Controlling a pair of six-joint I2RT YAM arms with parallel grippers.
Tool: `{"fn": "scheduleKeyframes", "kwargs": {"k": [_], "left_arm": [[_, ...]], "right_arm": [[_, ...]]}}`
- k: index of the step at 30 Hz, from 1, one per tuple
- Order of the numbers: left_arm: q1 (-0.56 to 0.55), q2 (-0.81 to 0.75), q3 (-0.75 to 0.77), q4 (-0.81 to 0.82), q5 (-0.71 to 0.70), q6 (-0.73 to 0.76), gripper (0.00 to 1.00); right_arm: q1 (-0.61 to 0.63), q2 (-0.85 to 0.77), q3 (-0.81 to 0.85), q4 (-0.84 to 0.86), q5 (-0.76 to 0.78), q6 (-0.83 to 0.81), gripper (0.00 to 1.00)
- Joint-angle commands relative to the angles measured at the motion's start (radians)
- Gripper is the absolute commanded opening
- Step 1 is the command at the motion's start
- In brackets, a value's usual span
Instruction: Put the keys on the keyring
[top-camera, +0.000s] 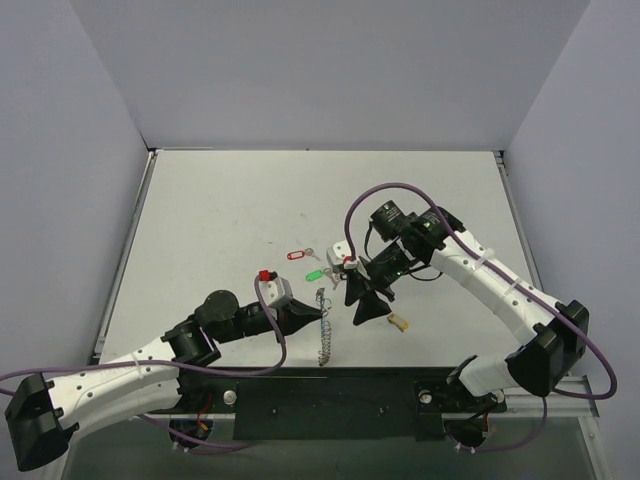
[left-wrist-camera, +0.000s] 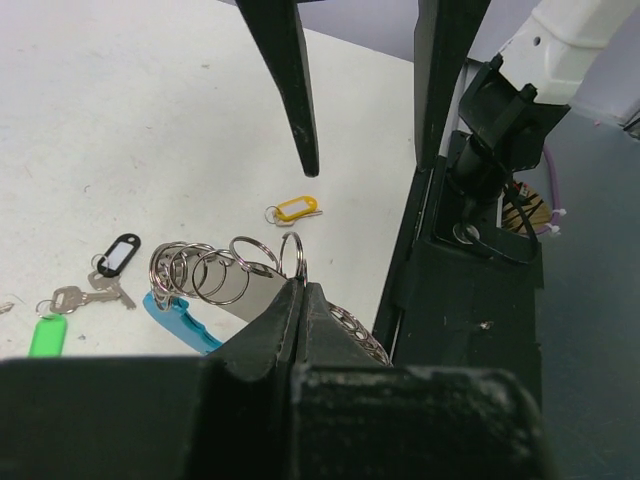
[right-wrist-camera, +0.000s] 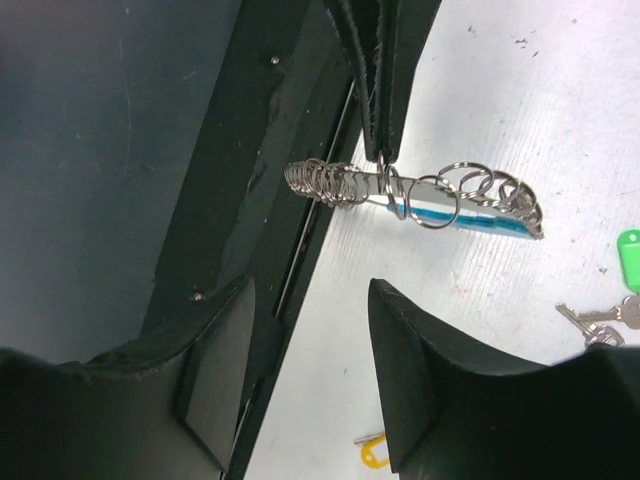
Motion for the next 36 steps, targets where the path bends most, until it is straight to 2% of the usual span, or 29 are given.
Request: {"fn": "scheduleKeyframes", "kwargs": {"k": [1, 12, 22, 31, 36], "left_arm": [[0.010, -0.019, -0.023, 0.154, 0.036, -0.085, 0.00], [0.011, 0.020, -0.032, 0.221, 0.094, -0.141, 0.00], [0.011, 0.041, -0.036, 0.244, 0.102, -0.165, 0.00], [0.011, 0.027, -0.049, 0.254, 0.097, -0.167, 0.00], [0.007, -0.005, -0.046, 0.222, 0.114, -0.089, 0.00]], "right_arm": [[0.029, 0.004, 0.035, -0.127, 0.028, -0.143, 0.44], [0.113, 0.096, 0.128, -0.133, 0.071, -0.165, 0.39], [0.135, 0.153, 0.183, -0.150, 0.074, -0.172, 0.34], [0.141, 0.168, 0.174, -0.150, 0.051, -0.160, 0.37], [0.135, 0.171, 0.152, -0.156, 0.020, -0.156, 0.38]]}}
